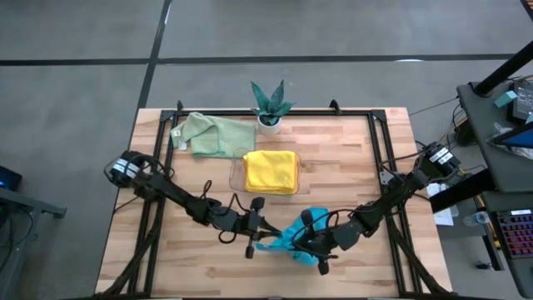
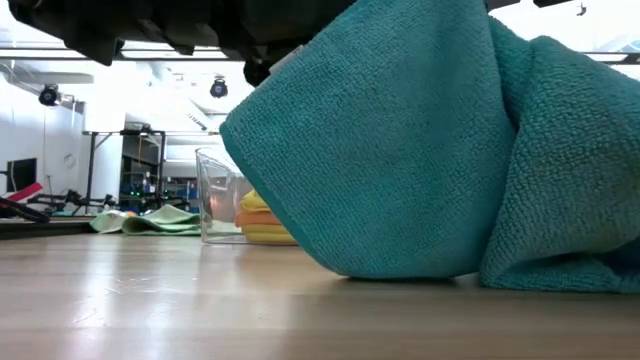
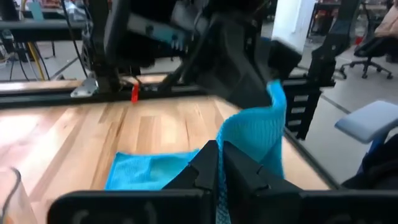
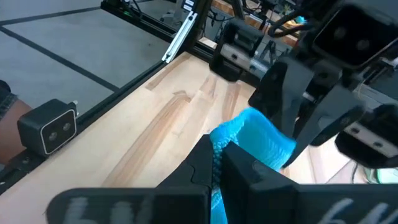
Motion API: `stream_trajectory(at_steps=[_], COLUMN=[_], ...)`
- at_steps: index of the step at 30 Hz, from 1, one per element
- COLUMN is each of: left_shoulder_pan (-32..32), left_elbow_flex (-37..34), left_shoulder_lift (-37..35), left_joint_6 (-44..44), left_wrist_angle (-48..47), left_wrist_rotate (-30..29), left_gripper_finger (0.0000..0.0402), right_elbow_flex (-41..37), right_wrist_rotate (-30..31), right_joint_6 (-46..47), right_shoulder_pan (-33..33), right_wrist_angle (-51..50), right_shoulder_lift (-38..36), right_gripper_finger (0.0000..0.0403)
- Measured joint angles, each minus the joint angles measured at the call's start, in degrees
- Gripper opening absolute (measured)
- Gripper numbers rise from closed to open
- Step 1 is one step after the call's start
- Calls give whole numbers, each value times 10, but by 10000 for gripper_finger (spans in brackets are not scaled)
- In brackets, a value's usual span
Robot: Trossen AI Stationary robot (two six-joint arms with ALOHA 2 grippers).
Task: Fold microfiber towels
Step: Fold the blue microfiber towel
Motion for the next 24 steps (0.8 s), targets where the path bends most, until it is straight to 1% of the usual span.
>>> stream_trajectory(at_steps=[24], left_shoulder_pan=[-4], left_elbow_flex=[2], left_shoulder_lift=[-9], left_joint_6=[-2], left_wrist_angle=[-2], left_wrist_rotate=[0], left_gripper_finger=[0], right_elbow_flex=[0], right_wrist_rotate=[5], right_joint_6=[4], right_shoulder_pan=[-2], right_wrist_angle=[0], right_shoulder_lift=[0], right_gripper_finger=[8])
